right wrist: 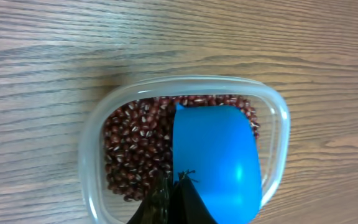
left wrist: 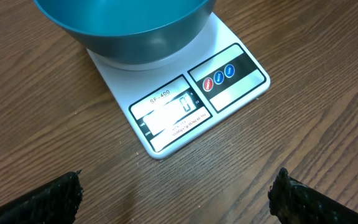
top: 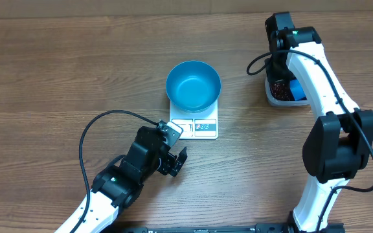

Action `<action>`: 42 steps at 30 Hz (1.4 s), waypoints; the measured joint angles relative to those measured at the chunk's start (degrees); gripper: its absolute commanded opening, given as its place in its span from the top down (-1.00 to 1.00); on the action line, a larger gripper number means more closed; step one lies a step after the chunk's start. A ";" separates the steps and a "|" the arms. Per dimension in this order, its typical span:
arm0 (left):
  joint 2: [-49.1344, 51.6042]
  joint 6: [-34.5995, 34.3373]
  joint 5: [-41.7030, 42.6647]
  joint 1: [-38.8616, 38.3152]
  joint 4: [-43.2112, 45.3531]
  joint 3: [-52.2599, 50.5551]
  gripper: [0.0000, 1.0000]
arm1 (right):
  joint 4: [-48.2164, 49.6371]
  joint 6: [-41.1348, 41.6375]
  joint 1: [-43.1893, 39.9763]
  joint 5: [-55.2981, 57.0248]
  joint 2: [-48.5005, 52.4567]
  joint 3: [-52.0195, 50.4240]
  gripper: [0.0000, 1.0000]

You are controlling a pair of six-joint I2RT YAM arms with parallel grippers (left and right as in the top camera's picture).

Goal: Scoop item into bowl and weigh 150g on scale
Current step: 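Lower the blue scoop into the red beans with the right gripper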

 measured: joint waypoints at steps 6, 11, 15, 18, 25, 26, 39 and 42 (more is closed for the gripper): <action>0.00 0.00 0.00 0.00 0.00 0.00 -0.99 | -0.63 0.28 -0.02 -1.73 0.00 0.00 0.92; 0.00 0.00 0.00 0.00 0.00 0.00 -0.99 | -0.96 1.01 -0.57 -3.06 0.00 0.11 0.92; 0.00 0.00 0.00 0.00 0.00 0.00 -0.99 | -0.94 1.51 -1.64 -5.40 0.00 0.44 0.92; 0.00 0.00 0.00 0.00 0.00 0.00 -0.99 | -0.96 1.64 -2.40 -7.21 0.00 0.68 0.92; 0.00 0.00 0.02 0.00 0.00 0.00 -0.99 | -0.94 1.66 -4.81 -12.41 0.00 1.20 0.92; 0.00 0.00 0.02 0.00 0.00 0.00 -0.99 | -0.98 1.68 -5.07 -13.11 0.00 1.25 0.92; 0.00 0.00 0.00 0.00 0.00 0.00 -0.99 | -2.05 1.70 -5.95 -17.07 0.00 1.40 0.92; 0.00 0.00 0.00 0.00 0.00 0.00 -0.98 | -2.08 1.68 -6.05 -17.62 0.00 1.40 0.92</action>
